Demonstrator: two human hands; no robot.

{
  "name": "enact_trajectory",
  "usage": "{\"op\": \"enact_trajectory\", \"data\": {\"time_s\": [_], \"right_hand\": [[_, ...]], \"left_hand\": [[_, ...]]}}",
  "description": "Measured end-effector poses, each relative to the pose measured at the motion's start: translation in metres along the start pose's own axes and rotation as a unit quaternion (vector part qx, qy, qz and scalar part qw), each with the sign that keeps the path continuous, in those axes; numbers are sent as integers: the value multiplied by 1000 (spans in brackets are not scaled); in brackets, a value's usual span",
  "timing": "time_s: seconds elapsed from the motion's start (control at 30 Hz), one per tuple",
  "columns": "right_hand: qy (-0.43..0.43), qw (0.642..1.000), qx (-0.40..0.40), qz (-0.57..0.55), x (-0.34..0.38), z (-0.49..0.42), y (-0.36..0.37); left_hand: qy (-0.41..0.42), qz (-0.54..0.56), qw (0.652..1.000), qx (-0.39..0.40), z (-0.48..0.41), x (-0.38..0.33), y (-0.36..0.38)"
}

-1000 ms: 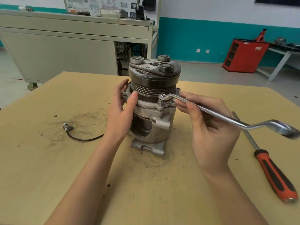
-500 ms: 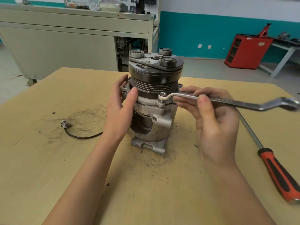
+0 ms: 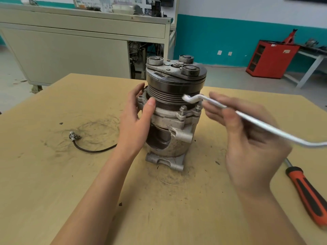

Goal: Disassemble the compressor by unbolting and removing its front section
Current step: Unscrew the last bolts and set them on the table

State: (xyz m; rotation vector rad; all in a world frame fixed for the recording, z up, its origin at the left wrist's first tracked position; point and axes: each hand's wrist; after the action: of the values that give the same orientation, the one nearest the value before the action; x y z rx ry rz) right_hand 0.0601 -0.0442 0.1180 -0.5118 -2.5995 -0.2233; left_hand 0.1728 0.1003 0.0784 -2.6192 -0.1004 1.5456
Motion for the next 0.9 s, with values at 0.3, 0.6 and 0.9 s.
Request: {"op": "enact_trajectory", "data": {"time_s": [0.3,0.6,0.9], "right_hand": [[-86,981,63,161,0,15,2],[76,995,9,-68,-13,6,4],[330,914,-54,-229,-15,-25,-12]], "left_hand": [[-12,-9,1000,0,-1,-3,-1],[-22,-10,1000,0,1,-4,0],[-20,-13,1000,1,2,-6,-1]]}}
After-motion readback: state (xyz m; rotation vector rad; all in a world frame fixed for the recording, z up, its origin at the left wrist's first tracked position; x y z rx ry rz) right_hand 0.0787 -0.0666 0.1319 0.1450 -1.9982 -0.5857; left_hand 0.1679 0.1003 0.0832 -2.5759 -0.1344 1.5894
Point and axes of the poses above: each hand's wrist, its own z-axis away from the middle knuckle, its own y-axis out of the palm, x = y × z, and after that the axes turned 2 degrees about -z, right-handed
